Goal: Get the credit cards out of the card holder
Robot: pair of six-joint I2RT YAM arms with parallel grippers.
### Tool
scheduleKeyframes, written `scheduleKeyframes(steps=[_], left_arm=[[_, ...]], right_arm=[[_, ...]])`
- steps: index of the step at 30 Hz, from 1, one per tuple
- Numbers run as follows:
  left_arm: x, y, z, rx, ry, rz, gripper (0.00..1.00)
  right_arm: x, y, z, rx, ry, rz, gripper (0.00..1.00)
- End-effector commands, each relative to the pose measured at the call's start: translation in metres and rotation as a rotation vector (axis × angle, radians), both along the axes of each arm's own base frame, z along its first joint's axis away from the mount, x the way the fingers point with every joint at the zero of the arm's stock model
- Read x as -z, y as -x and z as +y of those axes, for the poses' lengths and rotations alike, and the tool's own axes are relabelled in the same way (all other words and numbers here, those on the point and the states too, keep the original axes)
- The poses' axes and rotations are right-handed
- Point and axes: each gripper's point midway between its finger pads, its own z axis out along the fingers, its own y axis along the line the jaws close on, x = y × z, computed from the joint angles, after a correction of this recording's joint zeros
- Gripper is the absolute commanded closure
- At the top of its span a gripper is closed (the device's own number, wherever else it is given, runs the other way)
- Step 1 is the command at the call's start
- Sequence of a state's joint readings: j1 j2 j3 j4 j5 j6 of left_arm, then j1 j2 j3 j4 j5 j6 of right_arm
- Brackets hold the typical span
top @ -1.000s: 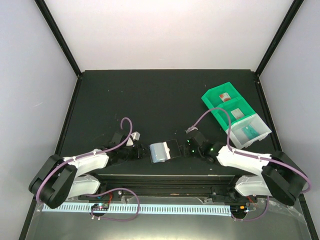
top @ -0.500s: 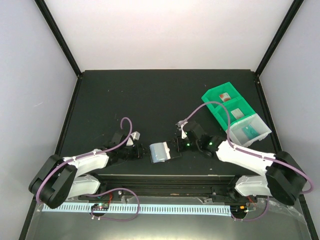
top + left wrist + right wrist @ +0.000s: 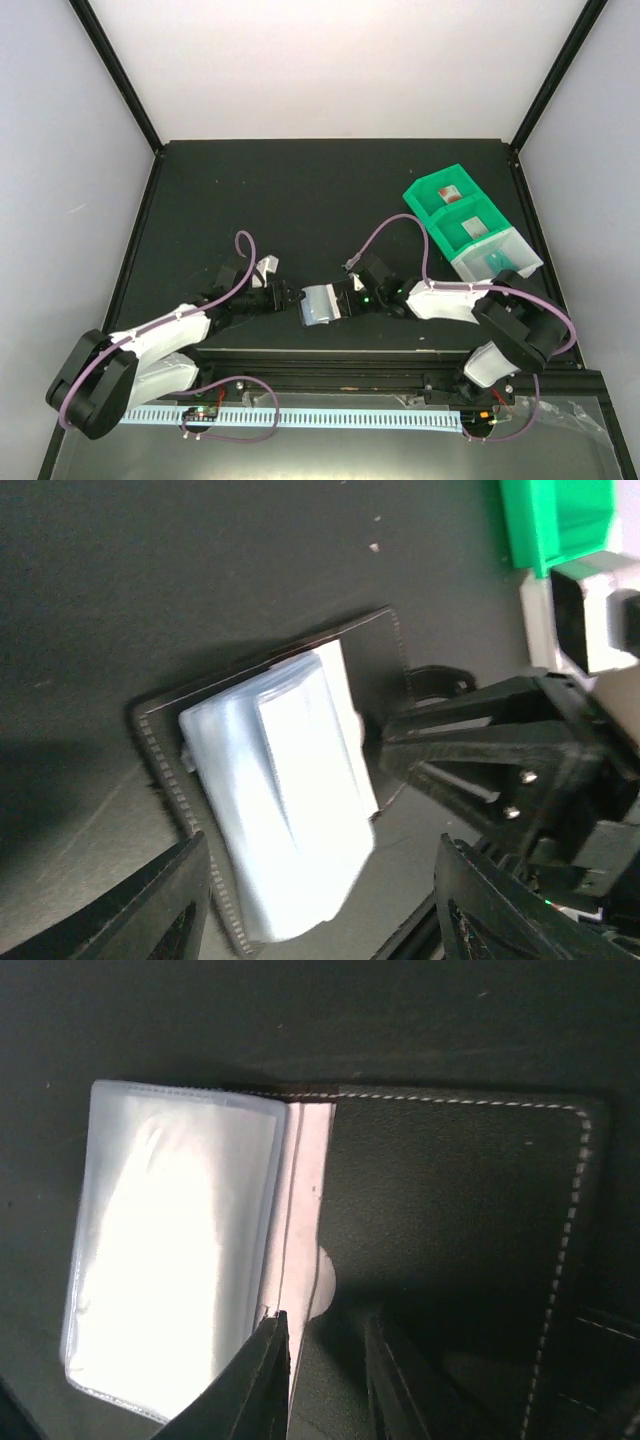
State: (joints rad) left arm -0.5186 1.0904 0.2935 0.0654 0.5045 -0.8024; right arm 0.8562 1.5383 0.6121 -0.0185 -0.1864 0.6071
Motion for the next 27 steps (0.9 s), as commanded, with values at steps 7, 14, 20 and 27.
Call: scheduleKeyframes(steps=[7, 14, 20, 27], left_arm=[[-0.017, -0.005, -0.012, 0.018, 0.087, -0.042, 0.35], [0.005, -0.007, -0.008, 0.004, 0.027, -0.001, 0.35], [0.011, -0.007, -0.012, 0.016, 0.047, 0.012, 0.35], [0.008, -0.007, -0.019, 0.041, 0.084, 0.029, 0.49]], right_arm=[[0.015, 0.035, 0.021, -0.037, -0.109, 0.094, 0.76], [0.013, 0.034, 0.018, -0.024, -0.096, 0.075, 0.77], [0.015, 0.036, 0.018, -0.026, -0.102, 0.082, 0.77], [0.014, 0.036, 0.017, -0.024, -0.104, 0.078, 0.77]])
